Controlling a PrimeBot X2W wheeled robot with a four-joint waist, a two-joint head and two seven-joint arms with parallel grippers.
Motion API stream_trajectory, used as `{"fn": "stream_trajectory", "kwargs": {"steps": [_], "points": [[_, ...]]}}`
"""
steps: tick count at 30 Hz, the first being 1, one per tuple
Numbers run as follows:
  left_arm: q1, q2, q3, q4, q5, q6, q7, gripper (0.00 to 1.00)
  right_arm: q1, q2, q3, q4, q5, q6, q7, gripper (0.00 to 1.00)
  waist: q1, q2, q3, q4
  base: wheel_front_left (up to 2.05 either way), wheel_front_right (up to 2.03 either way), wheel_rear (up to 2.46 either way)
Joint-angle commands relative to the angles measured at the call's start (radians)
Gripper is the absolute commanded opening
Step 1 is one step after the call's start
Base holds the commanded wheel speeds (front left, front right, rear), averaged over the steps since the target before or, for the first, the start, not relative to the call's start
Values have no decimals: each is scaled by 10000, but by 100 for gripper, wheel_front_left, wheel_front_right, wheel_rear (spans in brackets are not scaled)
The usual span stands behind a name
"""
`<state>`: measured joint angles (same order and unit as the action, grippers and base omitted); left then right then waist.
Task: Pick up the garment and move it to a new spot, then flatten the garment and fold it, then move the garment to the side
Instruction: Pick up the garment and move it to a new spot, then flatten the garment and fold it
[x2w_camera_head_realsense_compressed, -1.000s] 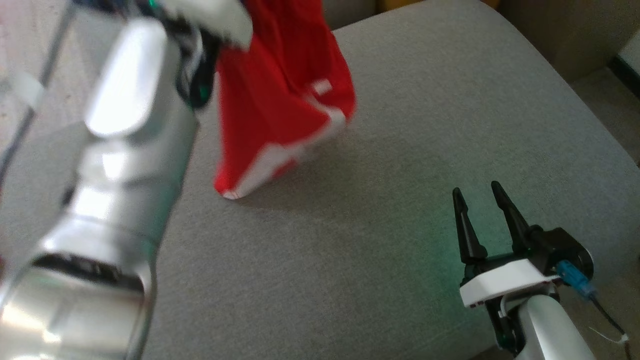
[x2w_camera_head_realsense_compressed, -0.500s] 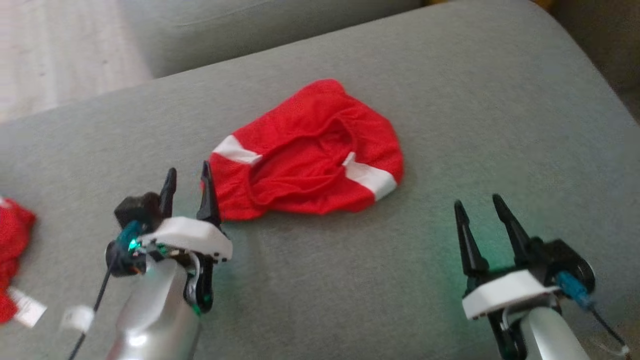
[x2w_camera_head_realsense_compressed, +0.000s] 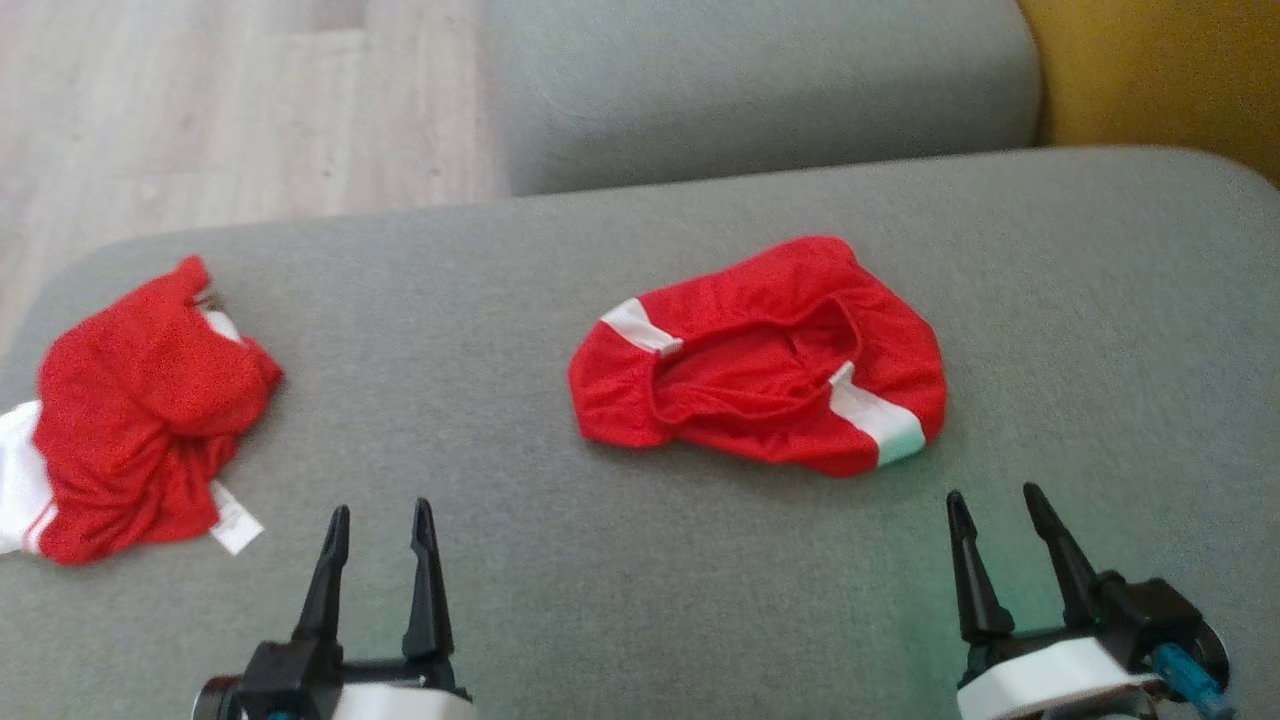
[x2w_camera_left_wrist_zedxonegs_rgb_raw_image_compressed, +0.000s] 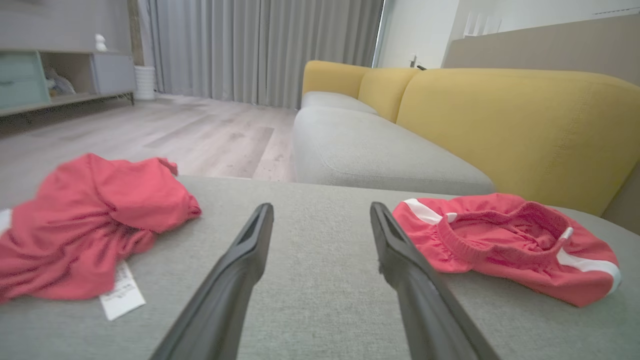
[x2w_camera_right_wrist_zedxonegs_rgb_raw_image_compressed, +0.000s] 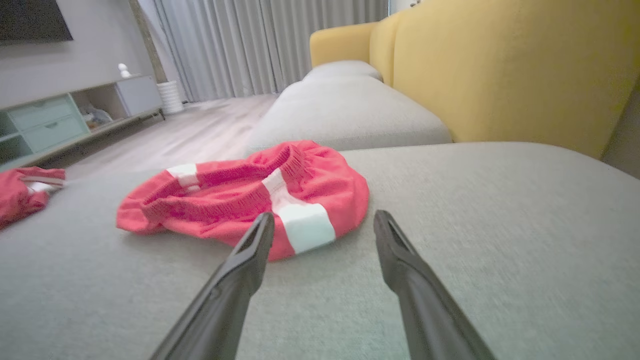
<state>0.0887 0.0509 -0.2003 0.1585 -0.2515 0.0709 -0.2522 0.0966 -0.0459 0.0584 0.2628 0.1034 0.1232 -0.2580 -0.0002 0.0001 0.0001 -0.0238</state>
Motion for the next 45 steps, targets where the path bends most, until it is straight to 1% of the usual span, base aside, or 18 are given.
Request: {"fn": "stream_trajectory", "kwargs": {"steps": [1,4,8,12,17,25,36,45], "points": [[-68,-4,241,-521,183,94,-94,100,-122,-43,309,-637,211,75,-38,100,2,-1,-468,463,0,0,0],[253,-5,230,-786,295,285,-94,100,102,-43,438,-899,243,75,-38,100,2,-1,-629,540,0,0,0],[492,-5,215,-868,448,602,-94,100,200,-43,523,-932,241,75,-38,100,2,-1,-743,542,0,0,0],[558,-6,100,-859,669,681,-95,100,224,-43,520,-913,283,75,-38,100,2,-1,-810,524,0,0,0],[588,-6,-21,-854,958,712,-95,100,226,-43,471,-890,328,75,-38,100,2,-1,-848,475,0,0,0],[600,-6,-89,-784,965,791,-95,100,208,-43,528,-857,333,75,-38,100,2,-1,-854,354,0,0,0],[508,-6,-283,-724,920,891,-95,100,163,-43,435,-828,235,75,-38,100,2,-1,-824,395,0,0,0],[543,-7,-373,-766,917,879,-95,100,116,-43,475,-836,101,75,-38,100,2,-1,-827,148,0,0,0]]}}
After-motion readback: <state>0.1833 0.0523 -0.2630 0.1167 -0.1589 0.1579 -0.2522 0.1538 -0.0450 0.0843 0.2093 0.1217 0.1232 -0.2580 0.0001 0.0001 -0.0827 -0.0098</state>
